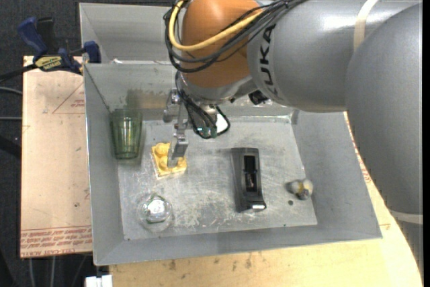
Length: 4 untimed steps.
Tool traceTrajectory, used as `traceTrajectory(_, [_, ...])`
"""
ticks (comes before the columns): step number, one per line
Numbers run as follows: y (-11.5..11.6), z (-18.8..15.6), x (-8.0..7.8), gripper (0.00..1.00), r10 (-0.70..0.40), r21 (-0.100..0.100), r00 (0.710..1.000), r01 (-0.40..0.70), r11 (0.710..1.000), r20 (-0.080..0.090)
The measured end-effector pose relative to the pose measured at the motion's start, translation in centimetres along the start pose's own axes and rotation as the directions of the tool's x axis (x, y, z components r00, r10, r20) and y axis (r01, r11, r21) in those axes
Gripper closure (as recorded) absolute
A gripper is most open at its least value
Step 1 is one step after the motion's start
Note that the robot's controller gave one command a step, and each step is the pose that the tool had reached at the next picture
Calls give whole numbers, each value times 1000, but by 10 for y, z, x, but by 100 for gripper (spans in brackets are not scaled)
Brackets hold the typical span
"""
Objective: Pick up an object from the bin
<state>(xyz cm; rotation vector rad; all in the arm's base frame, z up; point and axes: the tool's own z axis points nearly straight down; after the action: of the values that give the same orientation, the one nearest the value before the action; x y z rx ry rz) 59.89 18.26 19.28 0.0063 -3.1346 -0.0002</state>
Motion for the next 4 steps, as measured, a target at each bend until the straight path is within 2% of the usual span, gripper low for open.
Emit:
traceTrajectory(1, [-1,-5,-2,0,3,-1,1000,-3,1000,8])
traceTrajectory(2, [-11,39,-3,0,40,-4,999,-40,999,15])
traceTrajectory(3, [-23,109,-5,100,-138,-6,990,138,990,22])
traceTrajectory(4, [-23,109,-5,100,-138,-6,990,138,990,22])
